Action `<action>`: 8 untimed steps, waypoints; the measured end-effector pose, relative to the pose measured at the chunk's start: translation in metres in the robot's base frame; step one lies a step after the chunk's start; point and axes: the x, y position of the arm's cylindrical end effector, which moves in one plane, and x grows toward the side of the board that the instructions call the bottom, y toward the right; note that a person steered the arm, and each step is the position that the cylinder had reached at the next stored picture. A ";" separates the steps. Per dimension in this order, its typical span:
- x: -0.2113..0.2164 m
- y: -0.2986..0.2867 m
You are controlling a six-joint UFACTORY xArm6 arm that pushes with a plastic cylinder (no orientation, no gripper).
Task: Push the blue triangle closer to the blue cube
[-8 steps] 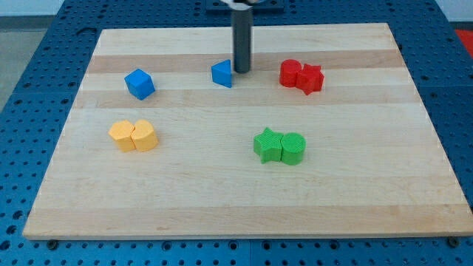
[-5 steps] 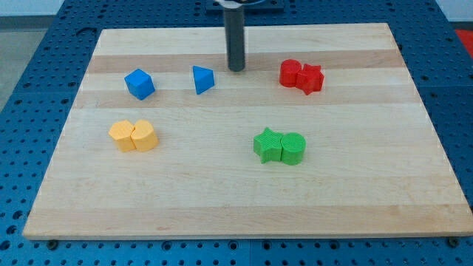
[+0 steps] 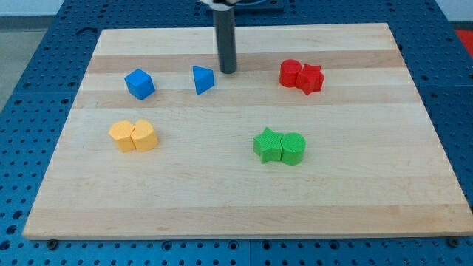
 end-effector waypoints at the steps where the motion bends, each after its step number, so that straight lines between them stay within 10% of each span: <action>1: 0.002 0.030; 5: 0.025 -0.091; 8: 0.032 -0.054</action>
